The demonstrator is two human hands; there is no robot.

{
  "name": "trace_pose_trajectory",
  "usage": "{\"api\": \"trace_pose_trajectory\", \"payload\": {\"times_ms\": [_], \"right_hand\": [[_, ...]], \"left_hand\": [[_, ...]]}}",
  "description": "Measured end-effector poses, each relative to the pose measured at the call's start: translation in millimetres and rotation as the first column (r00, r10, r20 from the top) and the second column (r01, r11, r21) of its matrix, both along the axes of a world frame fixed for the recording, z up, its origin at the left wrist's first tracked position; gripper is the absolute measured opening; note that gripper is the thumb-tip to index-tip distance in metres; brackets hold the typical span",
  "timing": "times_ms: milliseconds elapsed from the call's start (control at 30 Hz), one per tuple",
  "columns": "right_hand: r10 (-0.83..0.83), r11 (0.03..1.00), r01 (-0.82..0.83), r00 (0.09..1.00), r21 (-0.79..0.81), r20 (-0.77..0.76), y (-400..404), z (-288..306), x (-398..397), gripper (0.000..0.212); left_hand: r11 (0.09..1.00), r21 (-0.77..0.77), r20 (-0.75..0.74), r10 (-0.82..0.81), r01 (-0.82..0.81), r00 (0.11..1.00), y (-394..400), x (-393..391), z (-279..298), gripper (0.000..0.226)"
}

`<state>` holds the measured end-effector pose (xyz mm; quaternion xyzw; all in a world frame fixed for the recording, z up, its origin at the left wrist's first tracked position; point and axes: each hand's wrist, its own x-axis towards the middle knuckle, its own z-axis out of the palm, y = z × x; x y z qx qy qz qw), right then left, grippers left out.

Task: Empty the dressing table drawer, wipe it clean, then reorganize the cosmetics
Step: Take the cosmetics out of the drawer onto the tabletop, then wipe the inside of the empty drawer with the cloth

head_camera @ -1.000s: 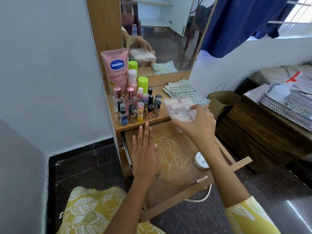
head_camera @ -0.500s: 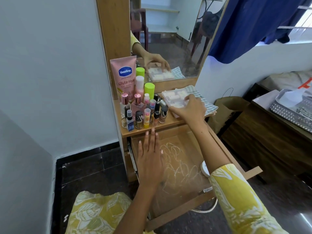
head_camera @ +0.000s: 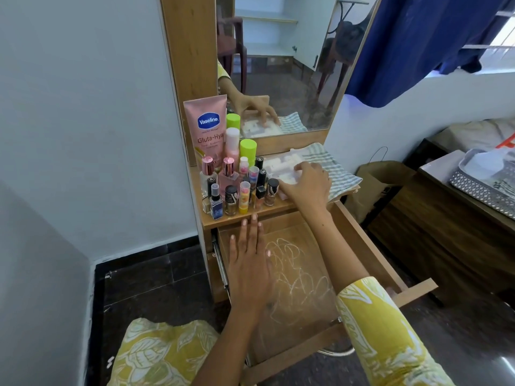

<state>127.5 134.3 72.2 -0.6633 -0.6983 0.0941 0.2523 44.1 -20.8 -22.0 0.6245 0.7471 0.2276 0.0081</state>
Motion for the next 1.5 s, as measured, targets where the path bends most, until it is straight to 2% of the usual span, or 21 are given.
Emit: {"api": "trace_pose_trajectory", "payload": {"times_ms": [100, 167, 233, 300, 333, 400, 467, 533, 633, 767, 800, 900, 1000, 1067, 1133, 1233, 1333, 1433, 1500], "right_hand": [[0.052, 0.998, -0.051, 0.996, 0.022, -0.07, -5, -2, 9, 0.042], [0.073, 0.993, -0.061, 0.99, 0.103, -0.117, -22, -5, 21, 0.033], [0.057, 0.972, -0.032, 0.993, 0.232, -0.105, -47, -13, 36, 0.024], [0.033, 0.966, -0.026, 0.999, 0.258, -0.021, -73, -26, 55, 0.019], [0.032, 0.979, -0.043, 0.998, 0.2, 0.057, -82, -33, 64, 0.02], [0.053, 0.998, -0.043, 0.97, -0.045, 0.238, -96, -44, 84, 0.029], [0.119, 0.945, 0.011, 0.92, -0.327, 0.374, -104, -50, 98, 0.045], [0.151, 0.864, 0.096, 0.887, -0.494, 0.436, -106, -51, 107, 0.054], [0.166, 0.797, 0.182, 0.85, -0.575, 0.499, -105, -50, 111, 0.043], [0.254, 0.793, 0.197, 0.753, -0.576, 0.607, -104, -50, 109, 0.044], [0.25, 0.8, 0.185, 0.761, -0.57, 0.598, -103, -48, 107, 0.046], [0.183, 0.866, 0.072, 0.875, -0.495, 0.448, -93, -32, 99, 0.063], [0.176, 0.974, -0.133, 0.953, -0.183, 0.246, -73, -7, 76, 0.07], [0.161, 0.986, -0.163, 0.984, 0.021, 0.071, -54, 8, 55, 0.07], [0.153, 0.981, -0.151, 0.988, 0.121, -0.01, -32, 17, 36, 0.062], [0.177, 0.976, -0.18, 0.984, 0.121, 0.029, -6, 17, 18, 0.046], [0.25, 0.963, -0.254, 0.967, 0.09, 0.046, 5, 7, 18, 0.04], [0.266, 0.951, -0.256, 0.963, 0.172, -0.041, 5, -5, 38, 0.042], [0.213, 0.965, -0.199, 0.975, 0.172, -0.07, 4, -11, 61, 0.047]], "left_hand": [[1.0, 0.001, 0.001, -0.003, 0.003, 1.0, -1, 0, 0, 0.06], [1.0, 0.011, 0.007, -0.004, 0.004, 1.0, -1, 0, 1, 0.06], [1.0, 0.008, 0.009, -0.008, 0.008, 1.0, -1, 0, 0, 0.059], [1.0, 0.009, 0.014, -0.013, 0.013, 1.0, -1, 0, -2, 0.058], [1.0, 0.013, 0.014, -0.011, 0.01, 1.0, -1, -1, -2, 0.058], [1.0, 0.015, 0.017, -0.015, 0.015, 1.0, -1, 0, -2, 0.058], [1.0, 0.017, 0.025, -0.024, 0.023, 0.999, -2, 0, -1, 0.058], [1.0, 0.012, 0.02, -0.028, 0.028, 0.999, -2, 0, 0, 0.058], [1.0, 0.006, 0.016, -0.027, 0.027, 1.0, -2, 0, 1, 0.058], [1.0, -0.001, 0.012, -0.024, 0.024, 1.0, -2, 0, 1, 0.058], [1.0, -0.002, 0.01, -0.022, 0.022, 1.0, -2, -1, 0, 0.058], [1.0, -0.003, -0.004, -0.018, 0.018, 1.0, 0, 0, -1, 0.058], [1.0, 0.005, -0.028, -0.013, 0.013, 1.0, -1, 0, 0, 0.058], [1.0, 0.0, -0.036, -0.016, 0.016, 0.999, -1, 0, 1, 0.059], [1.0, -0.015, -0.034, -0.016, 0.015, 0.999, -1, 1, 1, 0.059], [1.0, 0.004, -0.035, -0.011, 0.011, 0.999, -3, 1, 5, 0.055], [0.994, 0.081, -0.021, -0.073, 0.074, 0.997, -10, 4, 15, 0.054], [0.955, 0.182, -0.076, -0.222, 0.233, 0.972, -6, 13, 24, 0.049], [0.935, 0.177, -0.142, -0.284, 0.307, 0.948, 8, 23, 37, 0.051]]}}
